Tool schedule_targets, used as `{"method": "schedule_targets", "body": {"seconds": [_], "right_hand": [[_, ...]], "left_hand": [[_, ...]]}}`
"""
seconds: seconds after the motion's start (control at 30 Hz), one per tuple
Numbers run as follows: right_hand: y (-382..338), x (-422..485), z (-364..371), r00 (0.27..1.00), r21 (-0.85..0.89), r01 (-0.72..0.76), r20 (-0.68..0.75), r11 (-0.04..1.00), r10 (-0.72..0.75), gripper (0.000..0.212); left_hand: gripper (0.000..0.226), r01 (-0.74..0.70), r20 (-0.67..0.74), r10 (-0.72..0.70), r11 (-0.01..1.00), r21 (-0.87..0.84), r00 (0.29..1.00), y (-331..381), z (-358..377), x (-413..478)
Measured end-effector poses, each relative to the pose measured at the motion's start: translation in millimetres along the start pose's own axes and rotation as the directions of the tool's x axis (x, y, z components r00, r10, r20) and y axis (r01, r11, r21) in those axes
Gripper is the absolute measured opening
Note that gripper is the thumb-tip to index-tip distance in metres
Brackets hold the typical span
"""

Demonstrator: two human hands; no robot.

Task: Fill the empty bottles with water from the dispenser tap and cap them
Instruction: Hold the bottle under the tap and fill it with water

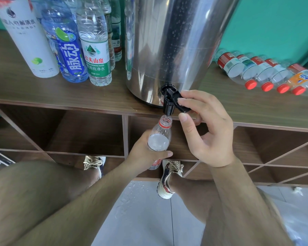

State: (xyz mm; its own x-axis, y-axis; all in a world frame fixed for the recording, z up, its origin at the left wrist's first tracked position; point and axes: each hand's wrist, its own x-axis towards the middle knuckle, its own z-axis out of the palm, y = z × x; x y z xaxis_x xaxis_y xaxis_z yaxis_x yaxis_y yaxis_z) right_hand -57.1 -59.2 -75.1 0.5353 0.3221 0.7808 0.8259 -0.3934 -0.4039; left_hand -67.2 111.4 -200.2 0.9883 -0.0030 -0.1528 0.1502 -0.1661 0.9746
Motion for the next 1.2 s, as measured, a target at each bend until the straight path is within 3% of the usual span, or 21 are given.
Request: {"method": "schedule_targets", "body": {"seconds": [1.2], "right_hand": [[0.2,1.5,1.1,0.999,-0.011,0.041,0.011,0.999,-0.041,0.024]], "left_hand": [[0.081,-0.016,-0.002,0.016,1.0,-0.022,1.0,-3.3,-0.3,1.8]]}}
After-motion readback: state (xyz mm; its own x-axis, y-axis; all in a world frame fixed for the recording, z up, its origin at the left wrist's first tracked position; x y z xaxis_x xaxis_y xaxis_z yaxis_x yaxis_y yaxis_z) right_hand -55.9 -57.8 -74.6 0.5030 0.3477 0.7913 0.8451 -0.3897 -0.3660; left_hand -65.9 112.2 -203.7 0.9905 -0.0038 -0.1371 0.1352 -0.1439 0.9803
